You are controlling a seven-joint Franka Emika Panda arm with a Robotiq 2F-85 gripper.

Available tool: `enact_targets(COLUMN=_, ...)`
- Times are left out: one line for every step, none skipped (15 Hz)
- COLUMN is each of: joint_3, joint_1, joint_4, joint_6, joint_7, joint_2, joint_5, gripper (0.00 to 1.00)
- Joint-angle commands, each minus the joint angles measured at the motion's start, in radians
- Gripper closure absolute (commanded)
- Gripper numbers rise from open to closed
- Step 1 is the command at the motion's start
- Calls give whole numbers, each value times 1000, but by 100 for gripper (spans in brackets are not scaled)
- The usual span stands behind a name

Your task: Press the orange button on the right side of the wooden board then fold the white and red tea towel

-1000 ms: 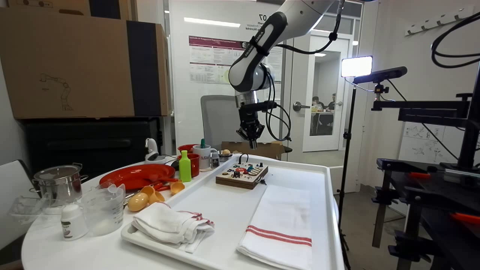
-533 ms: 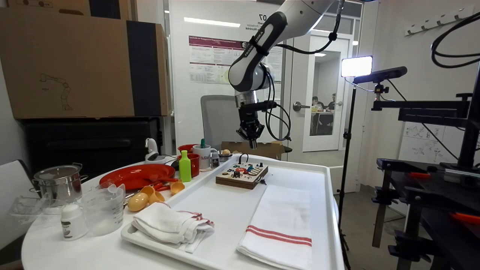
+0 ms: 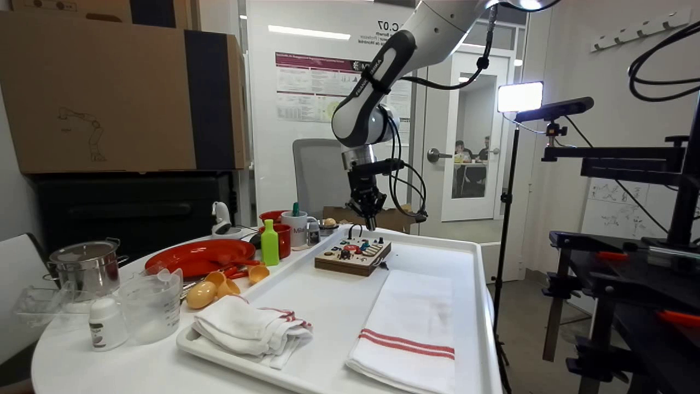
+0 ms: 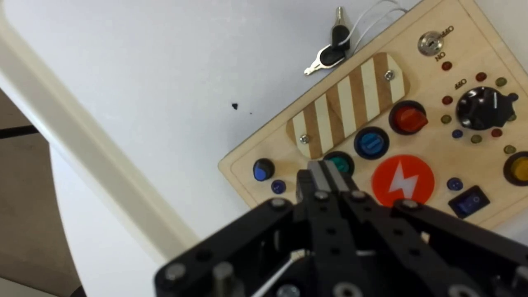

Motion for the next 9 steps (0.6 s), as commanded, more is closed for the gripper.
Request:
enact_targets(joint_3=-15, joint_1=1, joint_4=64, joint_6=0, joint_7=0, joint_2=40, joint_5=7, gripper=100)
enact_targets(joint_3=-17, joint_1=-1, joint_4=75, joint_6=2, joint_7=-1, joint_2=46, joint_5=7, gripper=100)
enact_targets(joint_3=-20, joint_1=-2, joint_4=90, joint_6=3, joint_7=2, joint_2=53, joint_5=6, gripper=100)
enact_targets(joint_3=-22, joint_1=-3, joint_4=103, joint_6=0, joint_7=1, joint_2=59, joint_5=5, gripper=100)
enact_targets(joint_3=-22, joint_1=-5, joint_4=117, joint_6=-4, joint_7=-1, joint_2=66, joint_5=4, gripper=100)
enact_targets(joint_3=-23, joint_1=-4, joint_4=129, joint_6=-9, joint_7=0, joint_2=73, joint_5=2, gripper=100)
enact_targets(joint_3=-23, joint_1=-4, joint_4=141, joint_6=-13, joint_7=-1, joint_2=82, joint_5=2, gripper=100)
enact_targets(joint_3=-23, joint_1=-3, joint_4=151, joint_6=-16, joint_7=1, joint_2=90, joint_5=1, gripper=100)
enact_targets(joint_3=-23, joint_1=-3, joint_4=162, joint_6=-21, joint_7=4, joint_2=99, joint_5=1, gripper=100)
